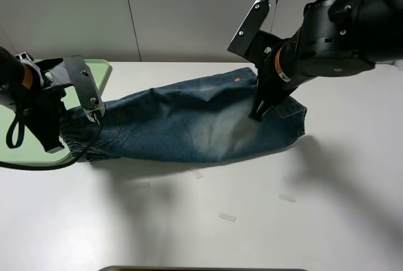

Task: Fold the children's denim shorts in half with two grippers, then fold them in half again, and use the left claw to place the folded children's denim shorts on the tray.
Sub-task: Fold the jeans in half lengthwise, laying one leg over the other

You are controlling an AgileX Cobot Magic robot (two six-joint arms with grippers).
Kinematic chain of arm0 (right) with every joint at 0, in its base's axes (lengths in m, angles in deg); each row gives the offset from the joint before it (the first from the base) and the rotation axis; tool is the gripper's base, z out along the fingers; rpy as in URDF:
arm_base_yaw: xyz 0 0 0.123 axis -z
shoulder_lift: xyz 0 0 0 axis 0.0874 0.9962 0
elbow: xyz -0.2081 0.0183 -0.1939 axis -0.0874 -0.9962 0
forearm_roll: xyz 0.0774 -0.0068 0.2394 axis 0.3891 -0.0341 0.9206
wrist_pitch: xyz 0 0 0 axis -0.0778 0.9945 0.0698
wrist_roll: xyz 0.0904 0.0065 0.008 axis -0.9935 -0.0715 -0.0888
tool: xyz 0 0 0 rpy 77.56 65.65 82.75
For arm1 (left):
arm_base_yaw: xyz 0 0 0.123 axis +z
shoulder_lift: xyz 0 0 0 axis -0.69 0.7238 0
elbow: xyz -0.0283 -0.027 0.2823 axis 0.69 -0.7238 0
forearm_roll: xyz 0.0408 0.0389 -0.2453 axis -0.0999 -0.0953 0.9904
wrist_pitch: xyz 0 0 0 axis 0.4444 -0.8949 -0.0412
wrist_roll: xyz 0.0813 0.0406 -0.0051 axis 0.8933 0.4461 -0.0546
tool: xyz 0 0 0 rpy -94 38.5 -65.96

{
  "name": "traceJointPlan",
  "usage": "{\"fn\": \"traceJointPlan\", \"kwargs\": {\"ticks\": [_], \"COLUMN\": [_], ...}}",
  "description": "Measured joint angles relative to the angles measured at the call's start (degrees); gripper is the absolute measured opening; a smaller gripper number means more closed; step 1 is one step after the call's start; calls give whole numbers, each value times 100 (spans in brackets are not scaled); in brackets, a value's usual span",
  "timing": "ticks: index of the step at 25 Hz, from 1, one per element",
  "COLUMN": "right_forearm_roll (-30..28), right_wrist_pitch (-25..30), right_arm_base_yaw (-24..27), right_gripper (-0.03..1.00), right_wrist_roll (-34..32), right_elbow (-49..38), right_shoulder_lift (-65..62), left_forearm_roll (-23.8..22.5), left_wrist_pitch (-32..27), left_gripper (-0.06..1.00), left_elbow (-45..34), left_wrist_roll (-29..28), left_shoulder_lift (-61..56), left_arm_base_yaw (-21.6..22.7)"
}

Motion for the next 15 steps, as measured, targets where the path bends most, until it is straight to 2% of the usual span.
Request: {"fn": "traceJointPlan", "kwargs": {"ticks": [4, 9, 15], "right_forearm_roll": [-13, -108, -313], "right_wrist_pitch": [-12, -178, -403], "right_arm_base_yaw": [238, 320, 331], "right_gripper": [-3, -3, -3], "right_wrist_roll": [-191, -198, -198], "right_elbow": [458, 947, 1313], "right_shoulder_lift": [330, 768, 1222], "left_forearm_roll": [-506, -717, -779], "left_wrist_pitch": [452, 738, 1570], "left_gripper": [7, 7, 7], "left_elbow": [0, 0, 0], "left_wrist_roll": [-203, -265, -269], "left_shoulder_lift": [203, 804, 1103], "left_arm_base_yaw": [338, 763, 1062]}}
